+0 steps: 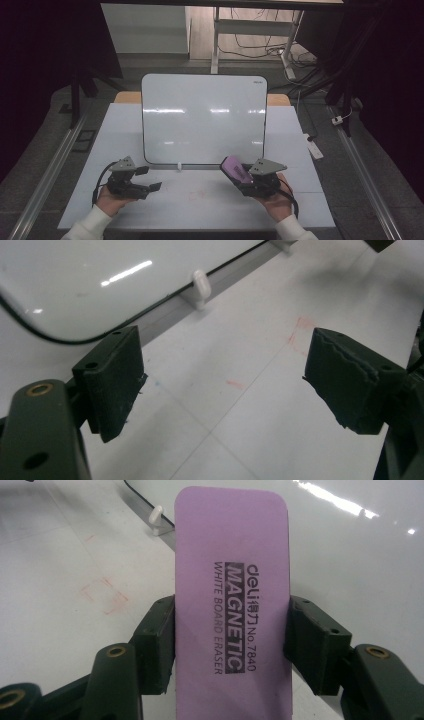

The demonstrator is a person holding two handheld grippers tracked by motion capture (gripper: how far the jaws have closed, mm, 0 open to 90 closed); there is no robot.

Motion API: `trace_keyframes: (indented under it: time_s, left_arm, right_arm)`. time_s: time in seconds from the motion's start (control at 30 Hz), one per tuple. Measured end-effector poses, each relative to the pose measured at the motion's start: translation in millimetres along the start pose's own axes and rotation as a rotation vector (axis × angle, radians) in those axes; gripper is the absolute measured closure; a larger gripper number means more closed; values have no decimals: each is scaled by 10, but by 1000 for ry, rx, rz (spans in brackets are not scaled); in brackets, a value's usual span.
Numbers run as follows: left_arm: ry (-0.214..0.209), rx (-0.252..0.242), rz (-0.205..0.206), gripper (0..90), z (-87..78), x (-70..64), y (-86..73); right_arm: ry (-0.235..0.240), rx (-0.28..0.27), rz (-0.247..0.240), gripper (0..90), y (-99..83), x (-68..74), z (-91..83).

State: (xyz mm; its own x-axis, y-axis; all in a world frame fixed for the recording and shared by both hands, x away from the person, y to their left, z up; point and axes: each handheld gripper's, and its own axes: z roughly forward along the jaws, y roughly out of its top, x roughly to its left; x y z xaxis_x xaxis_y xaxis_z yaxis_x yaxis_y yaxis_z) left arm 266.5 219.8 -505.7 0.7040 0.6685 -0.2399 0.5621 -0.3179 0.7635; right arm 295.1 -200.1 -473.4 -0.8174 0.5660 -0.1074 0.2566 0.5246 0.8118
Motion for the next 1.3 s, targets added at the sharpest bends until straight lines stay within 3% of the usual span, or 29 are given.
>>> trace_keyframes:
  time_s: [0.27,0.73,1.3]
  left_arm:
    - [-37,-7,44,166,126,-96,243]
    - [-108,33,106,185,373,-227,524]
    - [-189,37,231,171,641,-509,843]
  right_arm:
    - [13,3,-12,406,3,33,42]
    - [29,-3,-16,406,27,64,71]
    - [74,2,-37,406,67,113,143]
